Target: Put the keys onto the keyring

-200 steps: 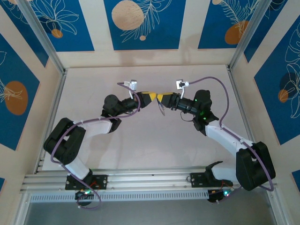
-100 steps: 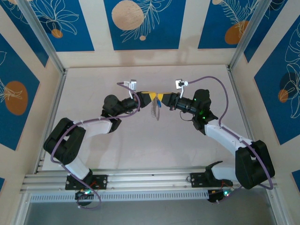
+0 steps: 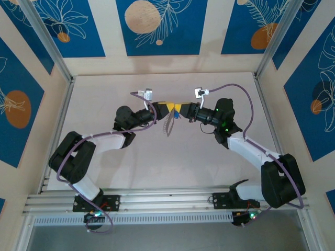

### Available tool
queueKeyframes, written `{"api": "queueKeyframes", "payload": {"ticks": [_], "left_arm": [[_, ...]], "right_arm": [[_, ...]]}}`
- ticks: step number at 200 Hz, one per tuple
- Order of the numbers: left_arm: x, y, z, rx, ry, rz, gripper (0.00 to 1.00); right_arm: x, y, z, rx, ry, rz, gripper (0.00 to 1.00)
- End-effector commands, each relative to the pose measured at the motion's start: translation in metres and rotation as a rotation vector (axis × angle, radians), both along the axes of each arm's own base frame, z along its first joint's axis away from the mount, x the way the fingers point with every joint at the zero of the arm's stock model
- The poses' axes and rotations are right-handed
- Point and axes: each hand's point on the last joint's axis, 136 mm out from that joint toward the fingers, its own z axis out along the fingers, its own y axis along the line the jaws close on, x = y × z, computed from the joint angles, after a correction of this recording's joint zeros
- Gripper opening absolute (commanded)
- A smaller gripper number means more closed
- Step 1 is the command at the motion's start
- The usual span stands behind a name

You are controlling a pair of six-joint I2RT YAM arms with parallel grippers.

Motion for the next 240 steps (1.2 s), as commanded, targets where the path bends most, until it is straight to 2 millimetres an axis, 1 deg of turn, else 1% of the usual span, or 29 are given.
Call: {"api": "queueKeyframes", "payload": {"ticks": [1,18,41,56,66,85,113,132,155,197,240], "left_arm": [[-0.007,-0.004,0.02,-0.04,-0.066,-0.026,0.0],[-0.009,-0.005,0.022,-0.034,-0.073,-0.031,0.0],[-0.008,-0.001,0.025,0.018,-0.1,-0.032,0.0],[-0.006,0.004,0.029,0.066,-0.12,-0.027,0.13],[-0.004,0.008,0.031,0.1,-0.13,-0.026,0.2],[0.002,0.016,0.031,0.181,-0.14,-0.016,0.29],[0.015,0.03,0.027,0.272,-0.142,-0.018,0.38],[0.022,0.035,0.025,0.306,-0.137,-0.056,0.43],[0.03,0.037,0.021,0.341,-0.125,-0.117,0.45],[0.033,0.03,0.01,0.403,-0.104,-0.234,0.45],[0.037,0.025,0.006,0.405,-0.091,-0.288,0.45]], "right_arm": [[-0.001,0.003,0.015,0.011,-0.045,0.023,0.0],[0.001,-0.001,0.013,0.001,-0.045,0.016,0.0],[0.009,-0.009,0.01,-0.025,-0.037,0.015,0.0],[0.012,-0.012,0.011,-0.046,-0.04,0.043,0.0],[0.015,-0.014,0.011,-0.061,-0.04,0.068,0.0],[0.02,-0.014,0.011,-0.085,-0.035,0.12,0.0],[0.031,-0.015,0.007,-0.112,-0.011,0.185,0.0],[0.04,-0.017,0.003,-0.132,0.009,0.204,0.0],[0.045,-0.017,0.004,-0.143,0.014,0.249,0.0],[0.042,-0.01,0.007,-0.132,0.04,0.388,0.0],[0.046,-0.002,0.001,-0.141,0.055,0.417,0.0]]}}
